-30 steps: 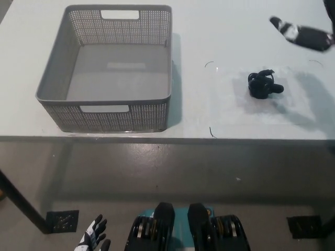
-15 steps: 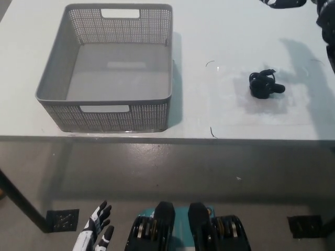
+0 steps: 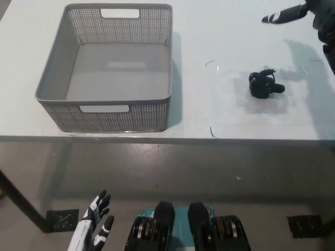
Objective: Use the right hand to pick up a webcam and put it into a container on the left side
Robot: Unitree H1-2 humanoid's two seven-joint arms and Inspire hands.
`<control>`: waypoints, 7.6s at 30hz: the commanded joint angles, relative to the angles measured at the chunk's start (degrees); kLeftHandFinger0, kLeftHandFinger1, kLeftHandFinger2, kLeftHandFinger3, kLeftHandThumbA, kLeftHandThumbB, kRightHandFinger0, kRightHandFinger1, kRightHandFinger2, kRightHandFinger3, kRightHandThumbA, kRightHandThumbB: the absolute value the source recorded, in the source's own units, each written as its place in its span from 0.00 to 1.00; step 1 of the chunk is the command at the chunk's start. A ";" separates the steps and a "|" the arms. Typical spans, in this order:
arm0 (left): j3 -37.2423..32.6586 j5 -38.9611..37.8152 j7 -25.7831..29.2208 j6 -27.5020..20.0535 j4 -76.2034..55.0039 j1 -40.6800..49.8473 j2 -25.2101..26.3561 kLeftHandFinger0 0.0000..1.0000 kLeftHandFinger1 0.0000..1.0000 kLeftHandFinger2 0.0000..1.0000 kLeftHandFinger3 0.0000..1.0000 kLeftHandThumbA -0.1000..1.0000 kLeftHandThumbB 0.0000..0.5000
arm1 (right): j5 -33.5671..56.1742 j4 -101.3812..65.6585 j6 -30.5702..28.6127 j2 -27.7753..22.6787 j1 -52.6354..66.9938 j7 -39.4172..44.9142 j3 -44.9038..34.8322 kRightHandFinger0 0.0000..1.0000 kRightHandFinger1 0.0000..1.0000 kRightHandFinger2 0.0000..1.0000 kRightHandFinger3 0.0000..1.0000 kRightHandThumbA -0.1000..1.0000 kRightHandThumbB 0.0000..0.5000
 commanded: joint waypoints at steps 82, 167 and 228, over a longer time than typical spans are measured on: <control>2.36 -1.40 -1.35 -2.15 0.89 -4.44 0.57 1.00 1.00 1.00 1.00 0.93 0.37 | -0.12 12.43 -2.64 6.78 8.74 -5.72 3.55 0.44 0.52 0.64 0.90 0.00 0.39; 1.99 0.49 -0.49 -2.17 2.80 -4.37 -1.89 1.00 1.00 1.00 1.00 0.91 0.44 | 2.02 9.63 -21.44 28.47 -7.29 -23.10 3.00 0.10 0.38 0.71 0.66 0.00 0.47; 0.67 0.05 -3.19 -1.10 1.94 -6.80 -0.56 1.00 1.00 1.00 1.00 0.88 0.42 | 19.88 -16.77 -15.25 18.99 -2.39 -2.30 -17.81 1.00 1.00 1.00 1.00 1.00 0.94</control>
